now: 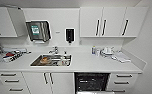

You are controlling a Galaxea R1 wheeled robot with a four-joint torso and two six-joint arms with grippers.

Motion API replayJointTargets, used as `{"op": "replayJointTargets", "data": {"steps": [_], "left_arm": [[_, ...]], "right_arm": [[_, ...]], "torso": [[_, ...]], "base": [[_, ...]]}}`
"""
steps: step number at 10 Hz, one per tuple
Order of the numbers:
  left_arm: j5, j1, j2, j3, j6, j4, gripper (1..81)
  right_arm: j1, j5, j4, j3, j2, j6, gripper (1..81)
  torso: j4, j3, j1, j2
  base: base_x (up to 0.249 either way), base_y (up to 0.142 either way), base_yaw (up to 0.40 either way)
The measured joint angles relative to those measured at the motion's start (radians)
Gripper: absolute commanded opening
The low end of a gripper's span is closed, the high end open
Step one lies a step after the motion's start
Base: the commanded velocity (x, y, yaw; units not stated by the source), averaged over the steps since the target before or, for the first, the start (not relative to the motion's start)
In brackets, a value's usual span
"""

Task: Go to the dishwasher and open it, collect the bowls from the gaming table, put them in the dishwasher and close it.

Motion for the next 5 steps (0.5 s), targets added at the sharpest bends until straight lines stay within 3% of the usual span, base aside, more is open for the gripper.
{"op": "replayJointTargets", "data": {"steps": [2,5], "left_arm": [[0.0,0.0,0.003,-0.001,0.0,0.0,81.1],[-0.001,-0.001,0.011,-0.005,0.001,0.0,81.1]], "right_arm": [[0.0,0.0,0.0,0.0,0.0,0.0,81.1],[0.0,0.001,0.0,0.0,0.0,0.0,81.1]], "torso": [[0.0,0.0,-0.045,0.071],[0.0,0.0,-0.066,0.104]], "base": [[0.0,0.0,0.0],[0.0,0.0,0.0]]}}
